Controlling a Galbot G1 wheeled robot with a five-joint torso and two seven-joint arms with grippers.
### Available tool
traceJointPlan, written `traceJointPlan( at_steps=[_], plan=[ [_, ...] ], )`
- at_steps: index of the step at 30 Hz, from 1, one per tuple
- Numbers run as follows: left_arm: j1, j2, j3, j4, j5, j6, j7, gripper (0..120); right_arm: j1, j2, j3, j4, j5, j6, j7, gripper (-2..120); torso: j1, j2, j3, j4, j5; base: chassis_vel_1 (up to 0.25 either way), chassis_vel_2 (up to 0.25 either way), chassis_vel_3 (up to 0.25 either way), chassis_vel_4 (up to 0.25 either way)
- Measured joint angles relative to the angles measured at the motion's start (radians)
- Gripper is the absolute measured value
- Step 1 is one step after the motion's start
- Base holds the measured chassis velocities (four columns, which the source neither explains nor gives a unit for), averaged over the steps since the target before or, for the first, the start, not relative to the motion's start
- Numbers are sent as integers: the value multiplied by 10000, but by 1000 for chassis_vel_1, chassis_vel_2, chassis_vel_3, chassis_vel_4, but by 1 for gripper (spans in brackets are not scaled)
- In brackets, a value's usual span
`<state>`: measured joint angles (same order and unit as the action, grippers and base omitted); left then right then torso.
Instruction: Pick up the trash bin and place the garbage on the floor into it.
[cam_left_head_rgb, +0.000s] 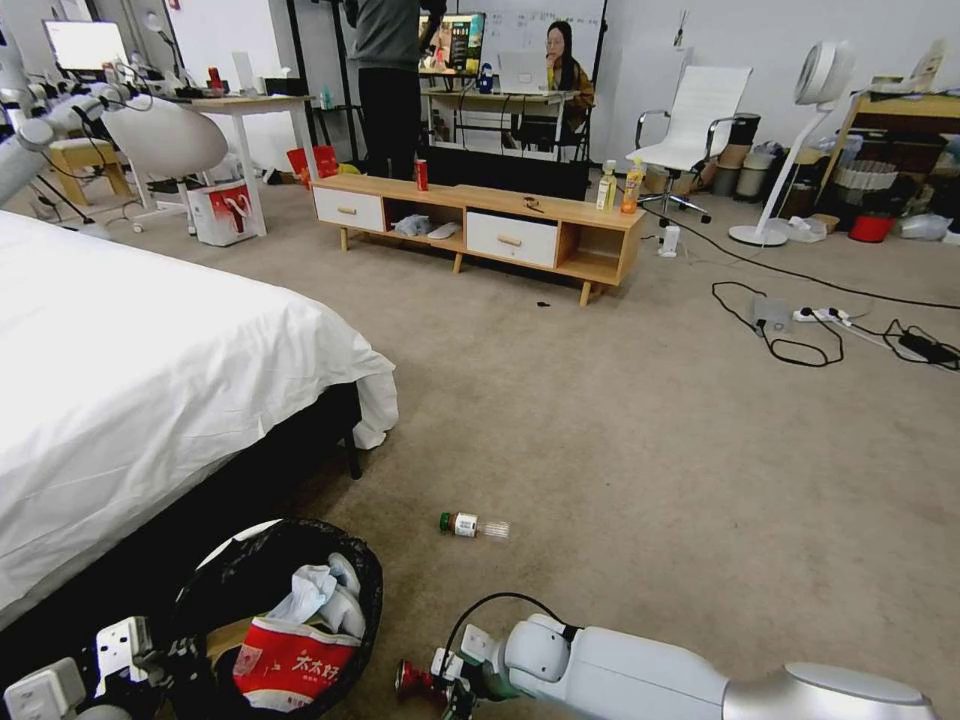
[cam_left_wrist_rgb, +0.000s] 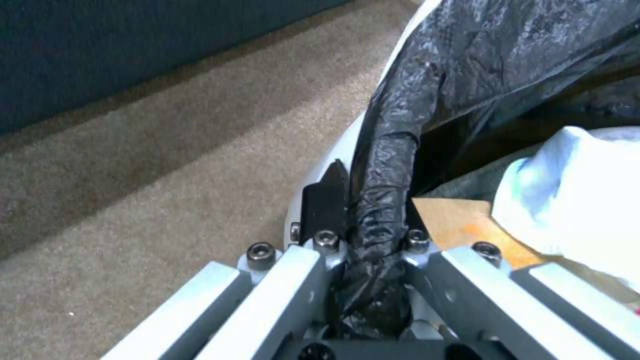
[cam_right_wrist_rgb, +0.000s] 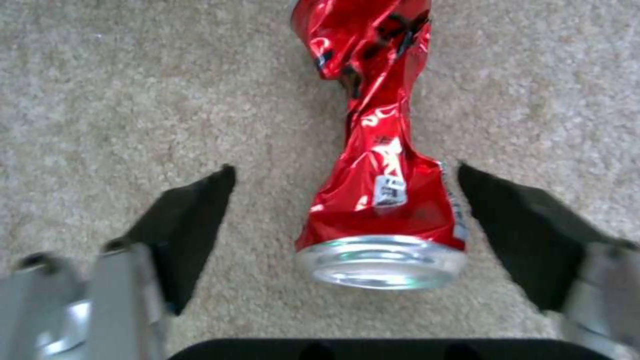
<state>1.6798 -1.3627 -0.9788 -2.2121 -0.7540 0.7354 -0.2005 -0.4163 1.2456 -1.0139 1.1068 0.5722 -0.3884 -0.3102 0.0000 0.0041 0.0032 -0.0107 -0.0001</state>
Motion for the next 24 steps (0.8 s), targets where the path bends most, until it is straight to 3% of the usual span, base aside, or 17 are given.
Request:
traceJointPlan(
  at_steps=[10,24],
  plan=[
    [-9,-24,-9,13,-6,0,-1,1,31,74,70,-271,22,199,48,45,0,0,0,0,0,0,0,0,0],
    [-16,-77,-4,-2,3,0,-16,1,-33,-190,176,-63,129,324,206,40,0,0,1,0,1,0,0,0,0]
  ],
)
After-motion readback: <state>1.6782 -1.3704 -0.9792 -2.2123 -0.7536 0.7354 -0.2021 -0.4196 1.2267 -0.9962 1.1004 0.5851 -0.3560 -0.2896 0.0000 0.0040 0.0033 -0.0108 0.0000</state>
